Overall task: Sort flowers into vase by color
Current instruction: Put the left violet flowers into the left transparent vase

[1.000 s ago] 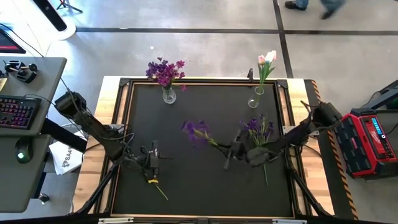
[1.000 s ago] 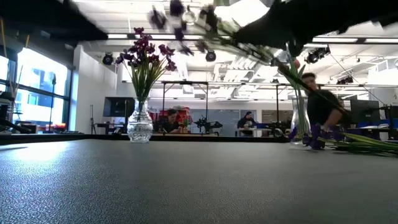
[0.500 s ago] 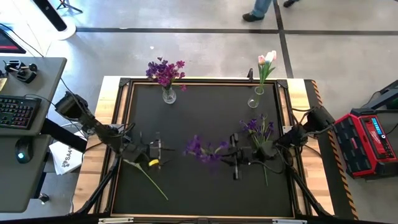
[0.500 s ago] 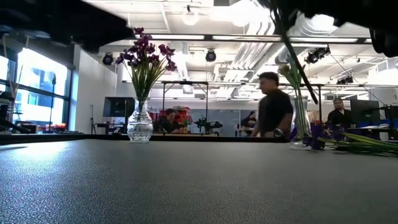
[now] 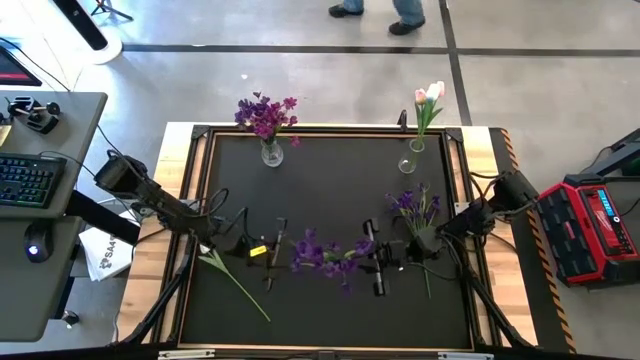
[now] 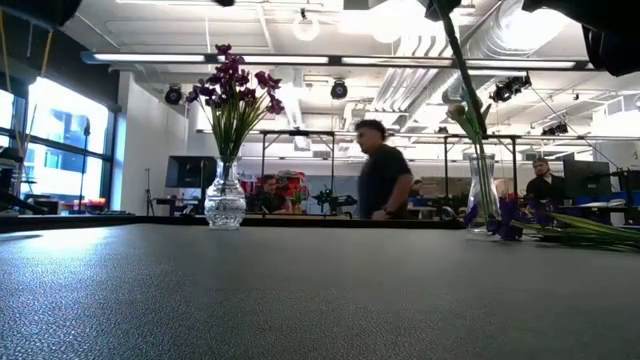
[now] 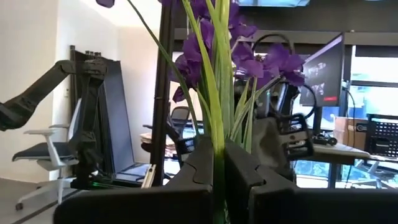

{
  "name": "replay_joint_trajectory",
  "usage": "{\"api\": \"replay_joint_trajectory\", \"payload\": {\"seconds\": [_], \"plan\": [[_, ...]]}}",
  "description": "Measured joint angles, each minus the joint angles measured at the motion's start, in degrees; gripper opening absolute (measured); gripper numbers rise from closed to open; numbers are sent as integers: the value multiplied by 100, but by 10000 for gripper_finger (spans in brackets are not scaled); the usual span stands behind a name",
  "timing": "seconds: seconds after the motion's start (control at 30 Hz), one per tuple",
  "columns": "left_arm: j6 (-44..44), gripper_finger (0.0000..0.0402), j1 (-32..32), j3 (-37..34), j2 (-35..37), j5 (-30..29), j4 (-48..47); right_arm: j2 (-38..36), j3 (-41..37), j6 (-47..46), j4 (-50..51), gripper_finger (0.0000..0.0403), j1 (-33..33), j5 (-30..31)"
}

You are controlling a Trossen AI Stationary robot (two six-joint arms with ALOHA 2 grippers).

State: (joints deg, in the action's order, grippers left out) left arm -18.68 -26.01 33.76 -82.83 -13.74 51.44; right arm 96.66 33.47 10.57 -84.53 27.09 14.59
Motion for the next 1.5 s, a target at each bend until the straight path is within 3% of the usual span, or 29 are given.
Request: {"api": "replay_joint_trajectory", "payload": {"seconds": [0.37,0.77,1.1,1.5], "plan": [[-296,280,173,1033,-844,13,-28,13,97,-6,225,0,-85,-151],[-407,282,280,1795,-1327,14,-52,13,97,-18,464,0,-85,-151],[20,282,485,1838,-1313,702,-34,15,97,-292,721,0,-301,-112],[103,282,506,1838,-1311,724,-59,15,97,-743,1173,0,-612,-160]]}}
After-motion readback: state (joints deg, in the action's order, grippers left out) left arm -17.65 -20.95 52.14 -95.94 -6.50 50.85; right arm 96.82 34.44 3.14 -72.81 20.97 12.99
